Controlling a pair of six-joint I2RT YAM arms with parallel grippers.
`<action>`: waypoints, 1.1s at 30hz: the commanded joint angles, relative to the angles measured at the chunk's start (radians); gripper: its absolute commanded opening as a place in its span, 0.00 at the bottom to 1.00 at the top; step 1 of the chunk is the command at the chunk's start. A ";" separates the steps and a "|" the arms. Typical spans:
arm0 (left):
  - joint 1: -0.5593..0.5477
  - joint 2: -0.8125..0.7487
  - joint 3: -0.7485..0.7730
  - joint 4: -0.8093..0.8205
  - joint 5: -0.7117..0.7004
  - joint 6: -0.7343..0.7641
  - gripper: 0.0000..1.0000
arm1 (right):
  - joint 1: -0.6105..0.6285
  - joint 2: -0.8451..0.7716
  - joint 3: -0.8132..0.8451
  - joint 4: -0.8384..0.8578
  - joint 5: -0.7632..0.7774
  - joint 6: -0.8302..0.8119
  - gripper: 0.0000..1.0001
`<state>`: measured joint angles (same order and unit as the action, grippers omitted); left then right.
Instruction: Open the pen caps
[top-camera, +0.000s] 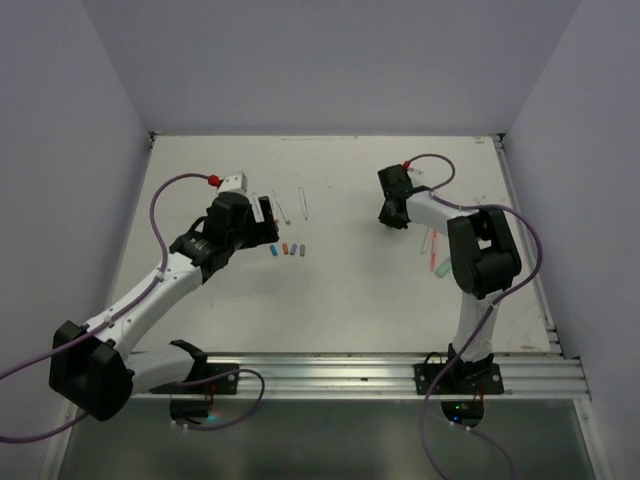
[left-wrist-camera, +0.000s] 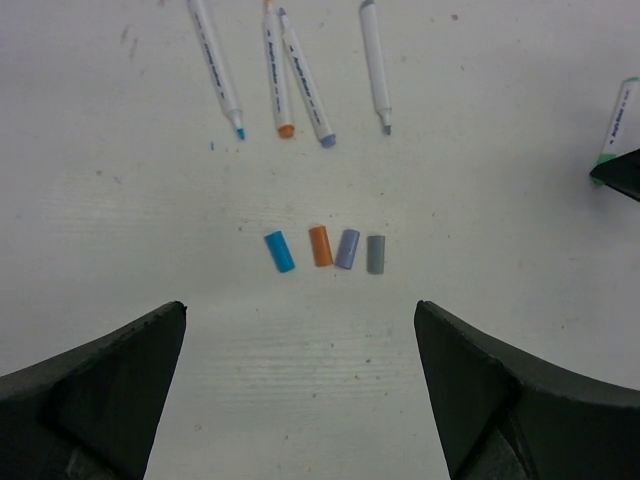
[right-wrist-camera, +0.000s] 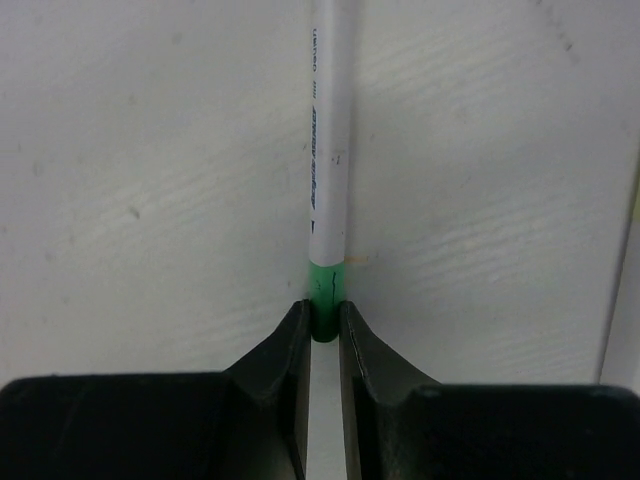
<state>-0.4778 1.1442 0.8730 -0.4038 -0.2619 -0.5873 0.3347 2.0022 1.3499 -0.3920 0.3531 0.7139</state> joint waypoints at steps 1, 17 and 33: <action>0.007 0.063 0.047 0.106 0.148 0.009 1.00 | 0.065 -0.130 -0.122 0.129 -0.167 -0.172 0.00; 0.007 0.316 0.271 0.212 0.434 -0.126 0.94 | 0.303 -0.563 -0.425 0.564 -0.554 -0.321 0.00; -0.005 0.359 0.242 0.319 0.403 -0.240 0.59 | 0.357 -0.531 -0.390 0.602 -0.575 -0.321 0.00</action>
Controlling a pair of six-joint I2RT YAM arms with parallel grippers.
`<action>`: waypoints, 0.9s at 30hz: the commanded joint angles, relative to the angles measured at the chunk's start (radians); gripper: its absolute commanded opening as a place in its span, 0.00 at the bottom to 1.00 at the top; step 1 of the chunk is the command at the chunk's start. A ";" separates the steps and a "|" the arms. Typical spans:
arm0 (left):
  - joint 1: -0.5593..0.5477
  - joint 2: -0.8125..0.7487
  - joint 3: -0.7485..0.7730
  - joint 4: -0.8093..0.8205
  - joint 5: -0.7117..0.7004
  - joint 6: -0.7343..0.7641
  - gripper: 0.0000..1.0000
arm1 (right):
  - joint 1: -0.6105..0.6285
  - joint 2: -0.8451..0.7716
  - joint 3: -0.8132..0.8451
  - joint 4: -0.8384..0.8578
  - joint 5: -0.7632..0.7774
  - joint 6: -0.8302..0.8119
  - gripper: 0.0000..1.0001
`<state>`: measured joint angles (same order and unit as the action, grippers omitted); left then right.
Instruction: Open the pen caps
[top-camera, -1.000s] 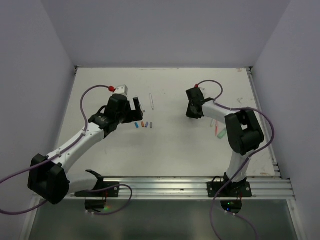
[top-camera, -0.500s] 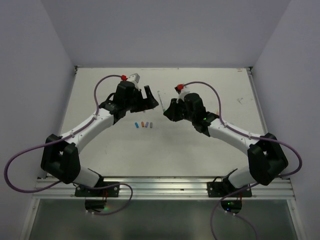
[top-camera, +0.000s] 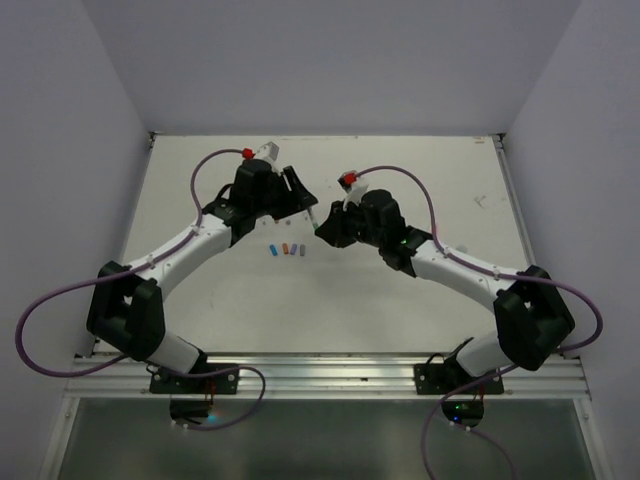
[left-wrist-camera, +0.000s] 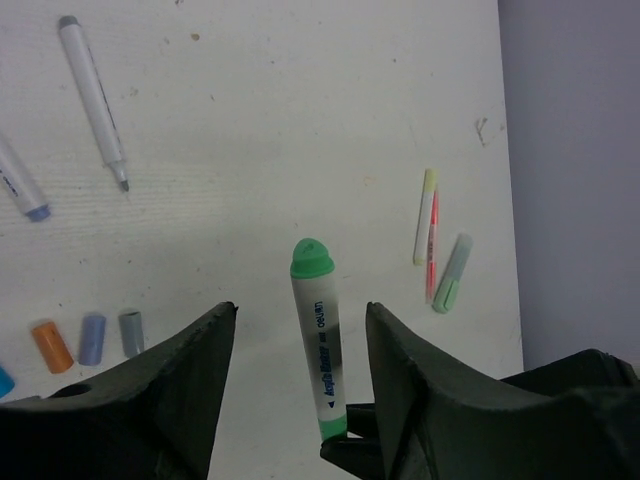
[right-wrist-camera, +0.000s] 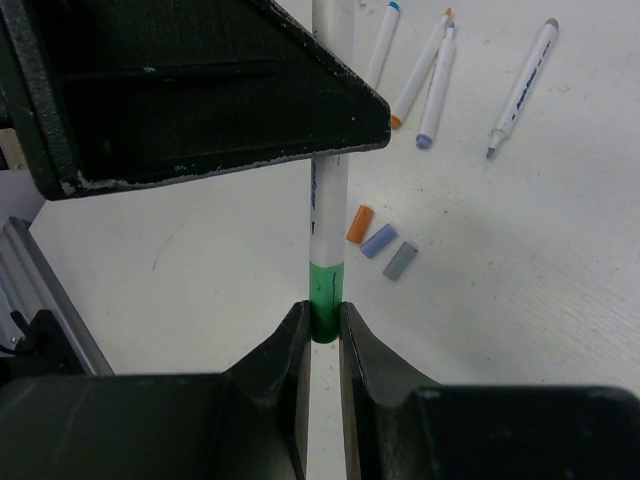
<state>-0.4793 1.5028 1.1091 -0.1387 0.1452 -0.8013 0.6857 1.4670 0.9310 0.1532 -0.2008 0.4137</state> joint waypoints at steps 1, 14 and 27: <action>-0.004 0.000 0.006 0.057 -0.006 -0.026 0.56 | 0.008 0.006 0.032 0.055 -0.022 -0.021 0.00; -0.005 0.011 0.012 0.065 -0.012 -0.032 0.00 | 0.009 0.039 0.058 0.048 -0.037 0.011 0.11; -0.005 -0.009 0.005 0.054 -0.006 -0.029 0.00 | 0.009 0.092 0.089 0.082 -0.080 0.031 0.26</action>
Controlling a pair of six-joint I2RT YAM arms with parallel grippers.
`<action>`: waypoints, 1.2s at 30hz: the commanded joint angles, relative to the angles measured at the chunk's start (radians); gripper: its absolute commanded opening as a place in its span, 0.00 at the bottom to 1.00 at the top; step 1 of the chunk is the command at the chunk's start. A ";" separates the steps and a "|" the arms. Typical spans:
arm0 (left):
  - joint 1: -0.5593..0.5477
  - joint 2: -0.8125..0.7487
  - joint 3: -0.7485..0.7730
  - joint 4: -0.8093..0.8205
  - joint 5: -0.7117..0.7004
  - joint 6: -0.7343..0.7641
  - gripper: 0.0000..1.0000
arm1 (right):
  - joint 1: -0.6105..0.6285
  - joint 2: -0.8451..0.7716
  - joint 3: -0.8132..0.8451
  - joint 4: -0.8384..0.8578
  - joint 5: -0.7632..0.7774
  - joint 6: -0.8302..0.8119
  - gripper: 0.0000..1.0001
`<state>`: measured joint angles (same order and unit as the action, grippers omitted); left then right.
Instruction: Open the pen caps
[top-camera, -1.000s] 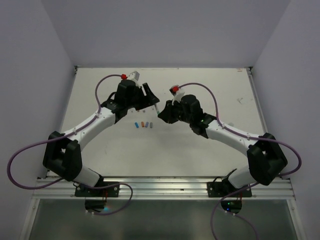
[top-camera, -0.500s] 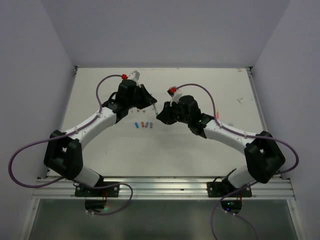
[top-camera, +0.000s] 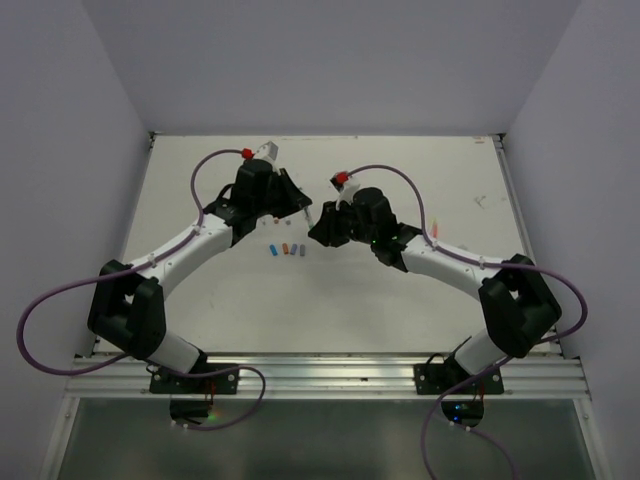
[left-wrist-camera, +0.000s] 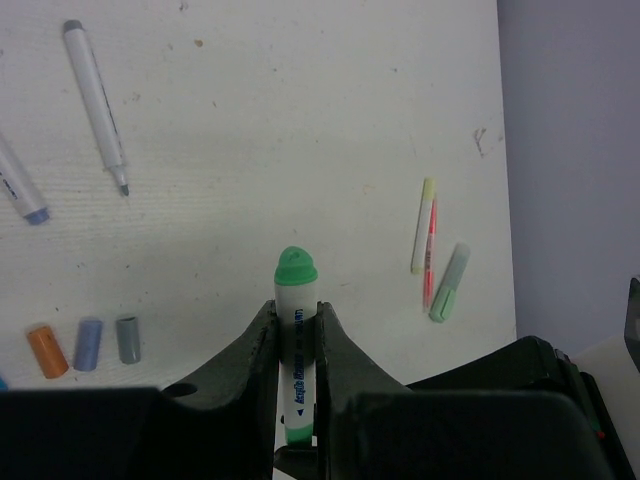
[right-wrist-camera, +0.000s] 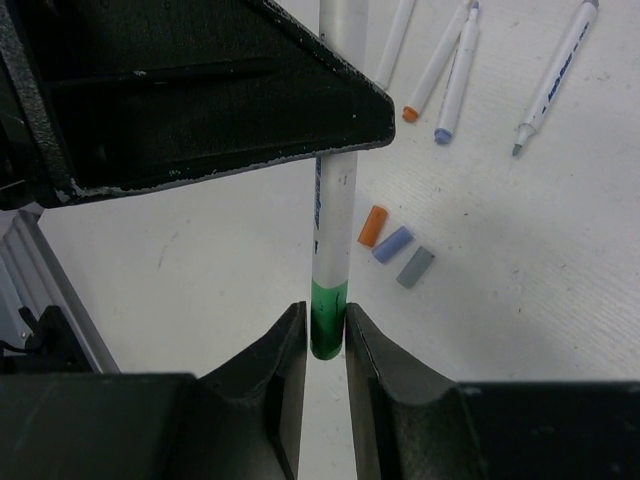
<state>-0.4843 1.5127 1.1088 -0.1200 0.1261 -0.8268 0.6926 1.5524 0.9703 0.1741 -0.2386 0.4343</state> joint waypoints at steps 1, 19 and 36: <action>0.000 -0.020 0.005 0.036 0.014 -0.003 0.00 | 0.002 0.011 0.056 0.062 -0.042 0.011 0.27; 0.023 -0.069 0.048 0.102 -0.065 -0.044 0.00 | 0.001 -0.009 -0.001 0.024 -0.064 -0.055 0.00; 0.111 -0.074 0.238 0.327 -0.289 -0.043 0.00 | 0.005 -0.021 -0.179 -0.033 -0.134 -0.095 0.00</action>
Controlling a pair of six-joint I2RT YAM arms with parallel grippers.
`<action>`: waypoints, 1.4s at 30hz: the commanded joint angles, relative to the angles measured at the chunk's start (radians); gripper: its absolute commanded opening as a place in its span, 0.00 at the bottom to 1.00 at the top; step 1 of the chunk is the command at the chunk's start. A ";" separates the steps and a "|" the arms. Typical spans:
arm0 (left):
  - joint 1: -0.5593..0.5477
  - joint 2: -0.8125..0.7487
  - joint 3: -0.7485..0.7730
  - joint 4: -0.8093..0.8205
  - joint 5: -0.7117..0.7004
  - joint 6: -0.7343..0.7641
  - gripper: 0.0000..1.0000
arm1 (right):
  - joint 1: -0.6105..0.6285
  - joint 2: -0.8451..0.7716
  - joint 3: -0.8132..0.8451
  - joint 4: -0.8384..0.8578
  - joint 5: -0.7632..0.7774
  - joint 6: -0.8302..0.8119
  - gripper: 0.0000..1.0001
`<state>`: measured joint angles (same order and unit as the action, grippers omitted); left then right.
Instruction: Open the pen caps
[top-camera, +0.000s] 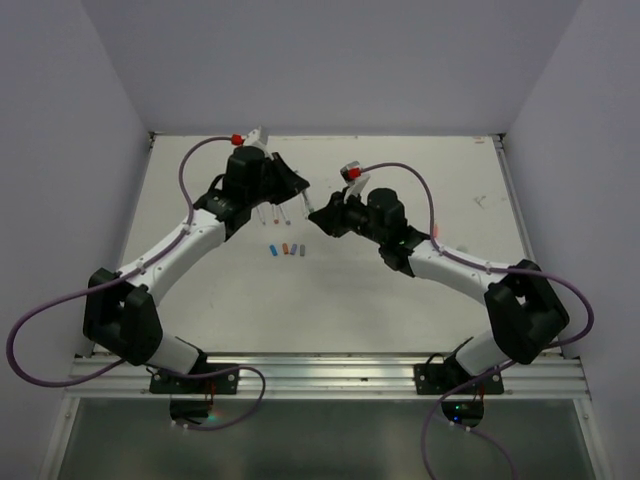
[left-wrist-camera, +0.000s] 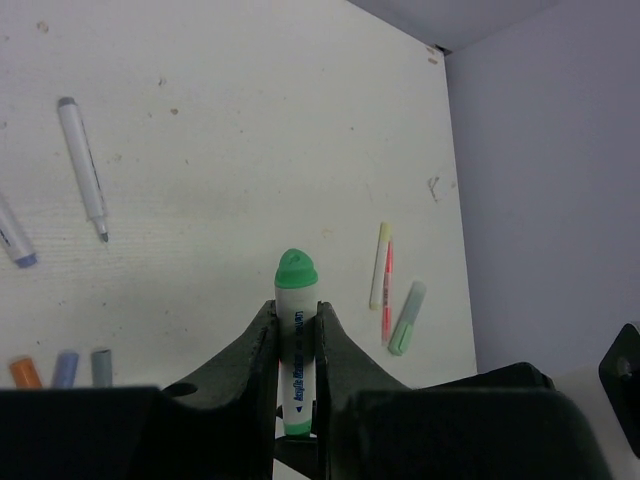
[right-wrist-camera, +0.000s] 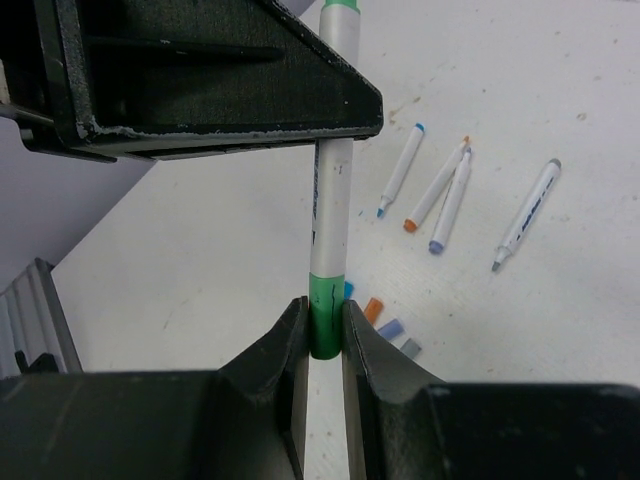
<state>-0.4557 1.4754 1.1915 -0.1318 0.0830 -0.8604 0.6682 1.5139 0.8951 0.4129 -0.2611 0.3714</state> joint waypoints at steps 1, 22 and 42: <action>0.084 -0.035 0.169 0.343 -0.253 -0.008 0.00 | 0.030 0.019 -0.111 -0.269 -0.113 -0.029 0.00; 0.114 0.033 0.286 0.367 -0.304 -0.019 0.00 | 0.044 0.000 -0.180 -0.203 -0.125 -0.006 0.00; 0.088 -0.029 0.076 0.014 0.161 0.086 0.00 | 0.027 -0.094 0.163 -0.355 0.065 -0.088 0.68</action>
<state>-0.3439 1.5013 1.3014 -0.0887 0.1539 -0.7929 0.6971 1.4090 0.9676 0.0711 -0.2302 0.3264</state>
